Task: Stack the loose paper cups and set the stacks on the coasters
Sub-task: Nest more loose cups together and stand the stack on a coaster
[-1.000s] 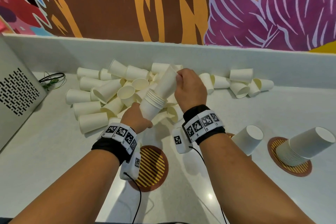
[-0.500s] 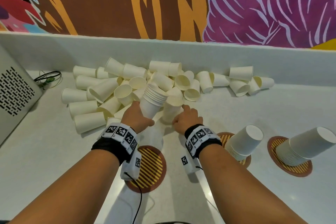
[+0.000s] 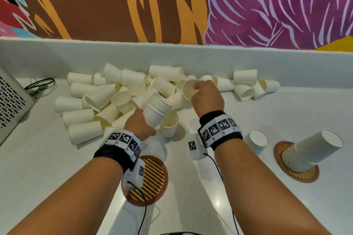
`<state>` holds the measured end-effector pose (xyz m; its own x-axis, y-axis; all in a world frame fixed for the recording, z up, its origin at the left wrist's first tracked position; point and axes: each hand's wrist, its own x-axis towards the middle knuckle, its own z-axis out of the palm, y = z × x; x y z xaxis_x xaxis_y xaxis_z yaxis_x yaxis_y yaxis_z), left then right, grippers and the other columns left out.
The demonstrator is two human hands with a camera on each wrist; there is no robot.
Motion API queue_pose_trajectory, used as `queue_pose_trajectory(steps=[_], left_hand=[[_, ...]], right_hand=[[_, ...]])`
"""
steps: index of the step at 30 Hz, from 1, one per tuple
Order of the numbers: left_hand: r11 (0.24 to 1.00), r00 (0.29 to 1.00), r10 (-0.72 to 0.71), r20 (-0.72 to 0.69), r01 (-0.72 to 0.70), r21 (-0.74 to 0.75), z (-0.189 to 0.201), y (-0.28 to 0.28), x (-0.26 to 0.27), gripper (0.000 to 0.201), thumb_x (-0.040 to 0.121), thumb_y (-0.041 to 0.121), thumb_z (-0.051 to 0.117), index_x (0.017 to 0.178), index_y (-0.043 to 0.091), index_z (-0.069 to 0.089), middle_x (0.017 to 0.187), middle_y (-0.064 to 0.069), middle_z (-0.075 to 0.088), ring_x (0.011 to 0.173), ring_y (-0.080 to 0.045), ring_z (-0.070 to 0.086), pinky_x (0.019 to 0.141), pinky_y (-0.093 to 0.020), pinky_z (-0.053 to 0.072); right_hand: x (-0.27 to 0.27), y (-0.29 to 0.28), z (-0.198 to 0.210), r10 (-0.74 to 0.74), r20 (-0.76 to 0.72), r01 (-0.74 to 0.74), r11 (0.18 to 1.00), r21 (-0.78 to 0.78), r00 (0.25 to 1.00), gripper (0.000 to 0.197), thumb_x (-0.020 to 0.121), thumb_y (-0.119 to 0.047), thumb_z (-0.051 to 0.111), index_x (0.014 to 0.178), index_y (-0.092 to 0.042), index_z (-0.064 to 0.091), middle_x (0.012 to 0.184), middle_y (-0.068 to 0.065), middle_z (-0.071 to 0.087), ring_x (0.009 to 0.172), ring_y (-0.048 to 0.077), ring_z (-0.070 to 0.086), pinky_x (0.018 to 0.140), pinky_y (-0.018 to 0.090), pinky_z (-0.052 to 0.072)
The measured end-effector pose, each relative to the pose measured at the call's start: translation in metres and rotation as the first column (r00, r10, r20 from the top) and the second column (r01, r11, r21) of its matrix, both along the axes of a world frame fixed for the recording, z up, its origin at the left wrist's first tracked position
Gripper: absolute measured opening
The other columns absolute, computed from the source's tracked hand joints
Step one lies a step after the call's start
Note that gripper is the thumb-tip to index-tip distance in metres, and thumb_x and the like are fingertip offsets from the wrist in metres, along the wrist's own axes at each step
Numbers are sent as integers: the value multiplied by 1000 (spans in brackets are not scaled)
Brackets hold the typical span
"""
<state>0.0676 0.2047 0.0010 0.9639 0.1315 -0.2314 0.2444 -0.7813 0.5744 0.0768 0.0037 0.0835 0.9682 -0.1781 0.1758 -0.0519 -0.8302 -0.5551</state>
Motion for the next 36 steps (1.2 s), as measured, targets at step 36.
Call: queue_pose_trajectory(steps=[36], left_hand=[[999,989,-15,148,20,-31,20,1,-15,54,57,23,83,101,7,55,91,-8,64,79,-28,63,61,-32,48]], right_hand=[[-30,31,35,303,174,-309,951,8,937,24,101,-29,35,102,-14,54,86,5,59,81,27,53,71,37,44]])
